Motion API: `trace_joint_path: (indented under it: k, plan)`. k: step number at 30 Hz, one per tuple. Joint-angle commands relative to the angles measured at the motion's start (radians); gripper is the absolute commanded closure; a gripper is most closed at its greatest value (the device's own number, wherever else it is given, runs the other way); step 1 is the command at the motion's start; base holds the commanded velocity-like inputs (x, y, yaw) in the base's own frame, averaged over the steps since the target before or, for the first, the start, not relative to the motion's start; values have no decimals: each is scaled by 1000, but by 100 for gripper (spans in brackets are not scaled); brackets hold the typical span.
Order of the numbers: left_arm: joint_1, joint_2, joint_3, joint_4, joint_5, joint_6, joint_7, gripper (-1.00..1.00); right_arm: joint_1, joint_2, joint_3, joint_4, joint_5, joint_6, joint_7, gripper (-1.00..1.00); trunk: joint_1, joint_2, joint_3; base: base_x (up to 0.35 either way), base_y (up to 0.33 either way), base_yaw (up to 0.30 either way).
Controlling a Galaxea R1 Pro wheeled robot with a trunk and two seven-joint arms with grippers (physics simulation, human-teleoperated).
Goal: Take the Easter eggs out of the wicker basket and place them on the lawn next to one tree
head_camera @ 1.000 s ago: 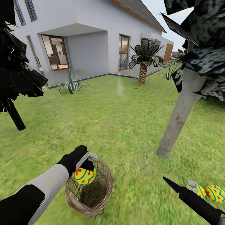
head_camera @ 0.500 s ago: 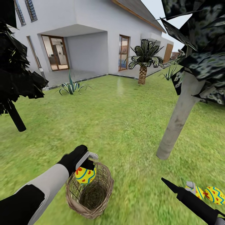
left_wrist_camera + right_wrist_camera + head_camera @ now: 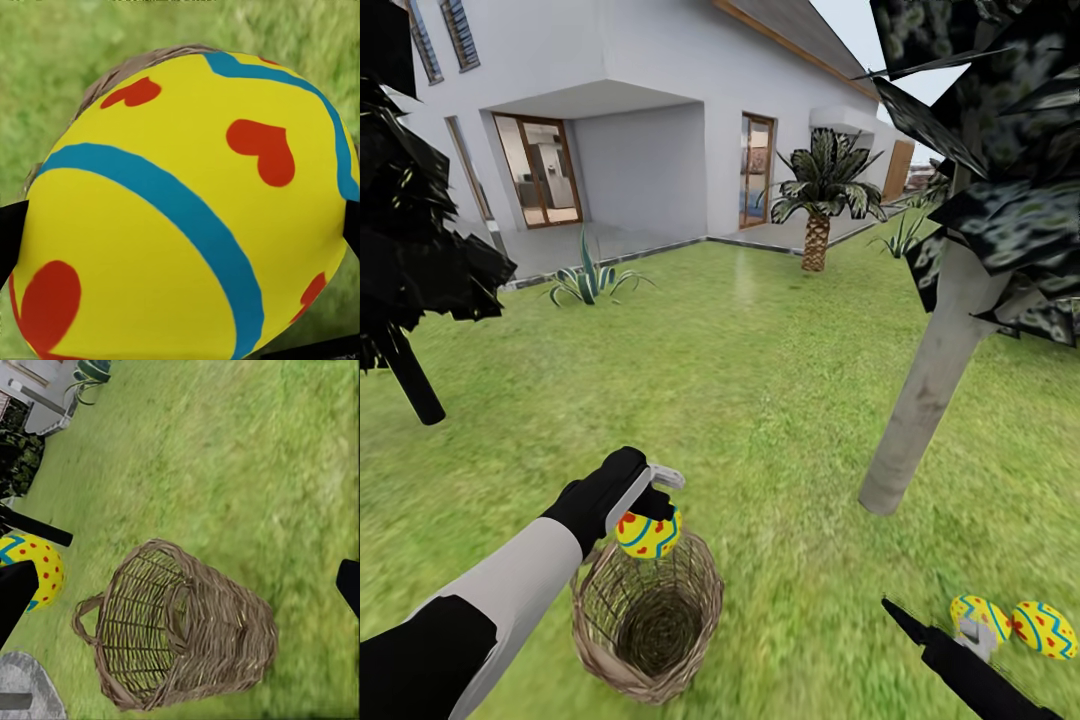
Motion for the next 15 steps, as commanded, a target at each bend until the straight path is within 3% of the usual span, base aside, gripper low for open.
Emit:
trace_joint_path:
  k: [1, 7, 11, 15]
  plan:
    - [-1, 1, -4, -1, 9, 3, 14, 100, -1, 1, 0, 37, -6, -26, 1, -100, -4, 7, 2, 0, 0, 0]
    - [0, 1, -2, -13, 10, 2, 59, 100, -1, -1, 5, 237, -6, -208, 2, -100, -27, 49, 21, 0, 0, 0]
    - [0, 1, -3, -21, 11, 1, 80, 100, -1, -2, 6, 314, -6, -245, 1, -100, -42, 77, 34, 0, 0, -75]
    - [0, 1, -3, -22, 10, 1, 84, 100, -1, -7, 4, 377, -5, -260, 1, -100, -58, 105, 46, 0, 0, -226]
